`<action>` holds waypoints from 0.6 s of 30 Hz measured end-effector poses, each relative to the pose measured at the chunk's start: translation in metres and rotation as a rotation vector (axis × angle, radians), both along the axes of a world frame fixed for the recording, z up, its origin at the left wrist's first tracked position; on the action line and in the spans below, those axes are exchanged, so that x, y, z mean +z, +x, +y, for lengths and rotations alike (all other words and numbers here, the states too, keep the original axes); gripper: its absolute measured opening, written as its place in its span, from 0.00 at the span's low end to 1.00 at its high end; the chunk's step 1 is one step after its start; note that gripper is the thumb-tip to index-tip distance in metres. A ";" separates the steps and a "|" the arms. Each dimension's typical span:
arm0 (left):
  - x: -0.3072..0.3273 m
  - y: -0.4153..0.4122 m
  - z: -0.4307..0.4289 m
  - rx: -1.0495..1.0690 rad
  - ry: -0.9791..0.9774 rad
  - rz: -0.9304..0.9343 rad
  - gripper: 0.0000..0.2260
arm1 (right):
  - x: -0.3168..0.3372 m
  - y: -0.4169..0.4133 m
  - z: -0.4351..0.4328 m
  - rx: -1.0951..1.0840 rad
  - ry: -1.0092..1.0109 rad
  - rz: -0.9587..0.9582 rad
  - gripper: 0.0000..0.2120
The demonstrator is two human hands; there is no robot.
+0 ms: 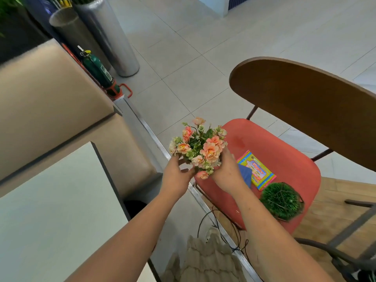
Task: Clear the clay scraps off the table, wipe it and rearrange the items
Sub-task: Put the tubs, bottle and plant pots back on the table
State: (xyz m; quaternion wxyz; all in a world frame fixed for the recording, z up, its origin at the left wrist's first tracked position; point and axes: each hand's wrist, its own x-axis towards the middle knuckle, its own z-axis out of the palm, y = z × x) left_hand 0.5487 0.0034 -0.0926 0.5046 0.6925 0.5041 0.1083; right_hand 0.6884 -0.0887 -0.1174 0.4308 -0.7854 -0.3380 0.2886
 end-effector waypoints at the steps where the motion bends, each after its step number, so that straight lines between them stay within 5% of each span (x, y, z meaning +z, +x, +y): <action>1: 0.005 -0.010 0.001 0.002 0.008 -0.004 0.25 | 0.008 -0.009 0.002 0.005 0.018 0.028 0.22; 18: 0.048 -0.299 0.005 0.255 0.040 -0.137 0.29 | 0.070 -0.265 0.044 0.333 0.121 0.136 0.27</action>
